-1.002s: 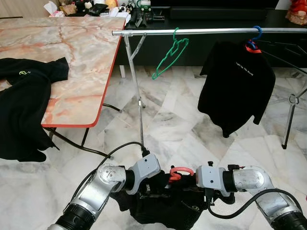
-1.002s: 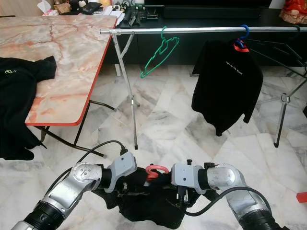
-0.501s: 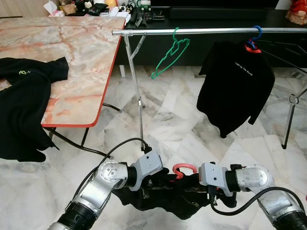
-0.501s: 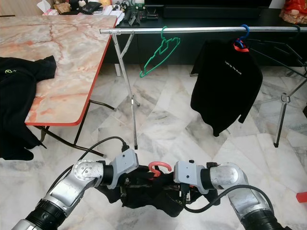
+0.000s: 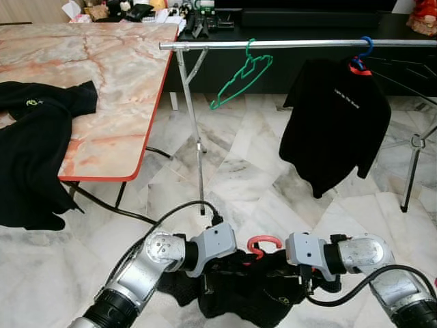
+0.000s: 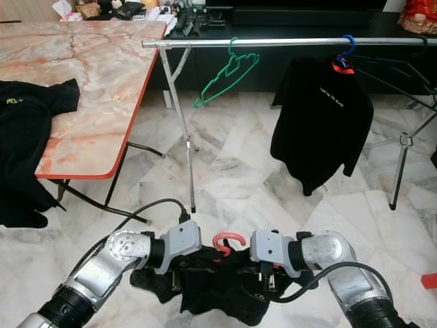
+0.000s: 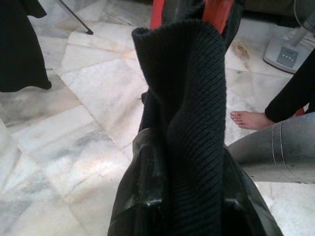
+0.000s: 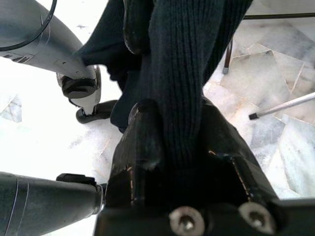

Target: Hang hanger

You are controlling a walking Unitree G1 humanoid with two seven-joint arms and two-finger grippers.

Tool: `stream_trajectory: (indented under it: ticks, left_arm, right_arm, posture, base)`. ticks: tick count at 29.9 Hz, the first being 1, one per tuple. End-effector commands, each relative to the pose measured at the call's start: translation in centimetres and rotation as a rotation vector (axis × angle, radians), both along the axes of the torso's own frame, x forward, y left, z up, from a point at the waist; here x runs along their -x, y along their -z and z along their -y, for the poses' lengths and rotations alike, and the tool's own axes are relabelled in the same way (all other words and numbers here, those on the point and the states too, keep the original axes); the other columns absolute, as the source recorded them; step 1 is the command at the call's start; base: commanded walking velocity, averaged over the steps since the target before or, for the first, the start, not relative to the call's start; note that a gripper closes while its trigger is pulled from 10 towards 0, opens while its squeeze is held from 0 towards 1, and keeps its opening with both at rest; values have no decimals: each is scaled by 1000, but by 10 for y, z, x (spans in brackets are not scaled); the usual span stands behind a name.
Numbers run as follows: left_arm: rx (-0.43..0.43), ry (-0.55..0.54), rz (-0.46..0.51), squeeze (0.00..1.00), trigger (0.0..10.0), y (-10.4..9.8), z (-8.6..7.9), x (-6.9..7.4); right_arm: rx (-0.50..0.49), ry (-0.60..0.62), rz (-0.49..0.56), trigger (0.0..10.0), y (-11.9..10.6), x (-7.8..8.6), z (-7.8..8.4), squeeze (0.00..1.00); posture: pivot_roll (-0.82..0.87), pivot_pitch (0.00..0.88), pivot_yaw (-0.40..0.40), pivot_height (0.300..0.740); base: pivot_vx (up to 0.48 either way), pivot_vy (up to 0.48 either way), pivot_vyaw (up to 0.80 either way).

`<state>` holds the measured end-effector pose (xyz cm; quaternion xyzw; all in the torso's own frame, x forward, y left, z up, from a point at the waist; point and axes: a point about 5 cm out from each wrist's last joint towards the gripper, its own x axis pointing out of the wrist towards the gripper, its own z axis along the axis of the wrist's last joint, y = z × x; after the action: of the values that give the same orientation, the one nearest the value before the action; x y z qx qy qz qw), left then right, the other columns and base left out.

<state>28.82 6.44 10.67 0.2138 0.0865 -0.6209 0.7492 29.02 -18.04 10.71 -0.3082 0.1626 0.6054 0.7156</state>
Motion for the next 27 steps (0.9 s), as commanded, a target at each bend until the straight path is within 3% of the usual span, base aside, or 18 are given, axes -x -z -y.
stream_trajectory:
  ticks: [1,17,18,19,20,21,23,24,25,27]
  left_arm:
    - [23,5,25,0,0,-5,5,1]
    - [51,14,8,0,0,-5,5,4]
    - [48,14,7,0,0,-5,5,4]
    - [45,12,6,0,0,-4,5,5]
    - [45,12,6,0,0,-4,5,5]
    - [41,7,3,0,0,-2,4,5]
    - [40,4,2,0,0,-1,3,5]
    - [31,-4,3,0,0,0,2,5]
    - [28,-9,3,0,0,1,1,5]
    - [26,-24,1,0,0,2,-2,4]
  right_arm:
    - [-67,-65,32,0,-11,1,-15,0]
    - [-58,-57,18,0,-7,1,-13,0]
    - [-59,-56,18,745,-7,1,-13,0]
    - [-59,-56,19,4902,-6,1,-13,0]
    - [-59,-56,19,4902,-6,1,-13,0]
    - [-63,-55,13,10000,-6,1,-12,0]
    - [-64,-57,4,10000,-6,2,-12,0]
    - [-68,-52,-4,10000,-8,1,-11,824]
    - [-68,-49,-4,10000,-8,1,-10,980]
    - [-66,-53,-11,10000,-8,1,-9,1000]
  posture:
    - [-2,191,2,740]
    - [1,174,3,740]
    - [1,174,3,740]
    - [1,174,2,740]
    - [1,174,2,740]
    - [0,176,3,740]
    - [3,180,1,740]
    - [2,184,0,740]
    - [2,184,0,740]
    - [3,191,-1,740]
  base:
    - [0,0,0]
    - [0,0,0]
    - [0,0,0]
    - [0,0,0]
    - [0,0,0]
    - [0,0,0]
    - [0,0,0]
    - [0,0,0]
    - [0,0,0]
    - [0,0,0]
